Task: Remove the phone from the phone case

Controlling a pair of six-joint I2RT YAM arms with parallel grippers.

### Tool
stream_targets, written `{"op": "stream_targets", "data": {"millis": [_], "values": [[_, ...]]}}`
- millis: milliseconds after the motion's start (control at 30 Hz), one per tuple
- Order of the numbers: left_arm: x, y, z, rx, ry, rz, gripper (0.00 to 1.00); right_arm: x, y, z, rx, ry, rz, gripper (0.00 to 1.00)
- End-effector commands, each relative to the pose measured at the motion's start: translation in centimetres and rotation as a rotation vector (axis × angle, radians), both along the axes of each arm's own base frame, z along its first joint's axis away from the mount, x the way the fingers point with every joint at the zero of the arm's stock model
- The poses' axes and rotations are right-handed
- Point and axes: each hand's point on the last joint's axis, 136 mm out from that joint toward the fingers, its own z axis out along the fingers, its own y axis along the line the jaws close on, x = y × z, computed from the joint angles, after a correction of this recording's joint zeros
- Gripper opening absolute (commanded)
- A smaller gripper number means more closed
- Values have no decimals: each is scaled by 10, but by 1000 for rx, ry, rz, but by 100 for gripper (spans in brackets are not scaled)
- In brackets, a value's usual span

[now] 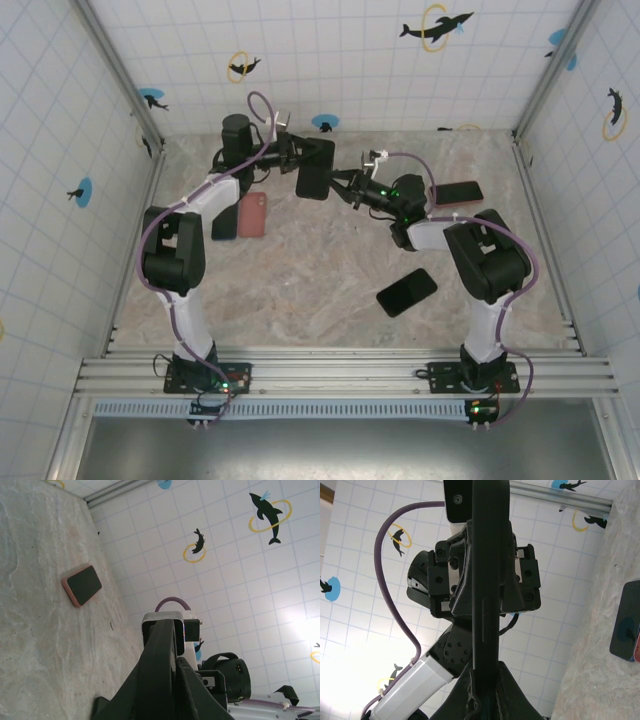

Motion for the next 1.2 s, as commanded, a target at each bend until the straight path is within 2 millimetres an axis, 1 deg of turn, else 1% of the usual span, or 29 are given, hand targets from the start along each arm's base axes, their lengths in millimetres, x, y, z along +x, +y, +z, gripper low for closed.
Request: {"op": "stream_targets", "data": {"millis": [0,100,233,300,333,467,567,700,833,867,933,1067,1100,1167], "values": [[-4,5,3,-8,-15,-15,16,-5,-5,29,52,-110,16,1],[-3,9,3,-9,-13,-6,14,-4,-9,28,45,-110,19,1],[-5,9,6,-15,-22,-12,13,-5,-8,28,26,-113,42,1],[-6,8,5,-14,-18,-14,11,-5,-9,26,7,-136,31,2],[-5,9,4,-12,-15,-8,10,-5,-9,26,5,-138,31,4],[2,11,3,-9,-10,40,4,-5,-9,26,4,-145,23,20],[11,13,6,-15,-6,102,3,-5,-11,24,7,-147,-2,32],[24,21,8,-12,-4,222,2,-2,-18,20,-6,-147,-67,39],[33,31,12,-64,14,363,2,-5,-23,11,-37,-149,-153,42],[33,31,16,-87,6,382,1,-5,-23,10,-40,-145,-175,42],[33,30,16,-117,21,431,1,-8,-26,8,-40,-144,-221,43],[35,33,20,-164,23,513,1,-15,-33,4,-20,-137,-286,42],[35,33,22,-185,24,523,1,-14,-37,3,-18,-132,-324,41],[32,31,26,-226,33,533,1,-17,-34,-1,-36,-126,-329,41]]}}
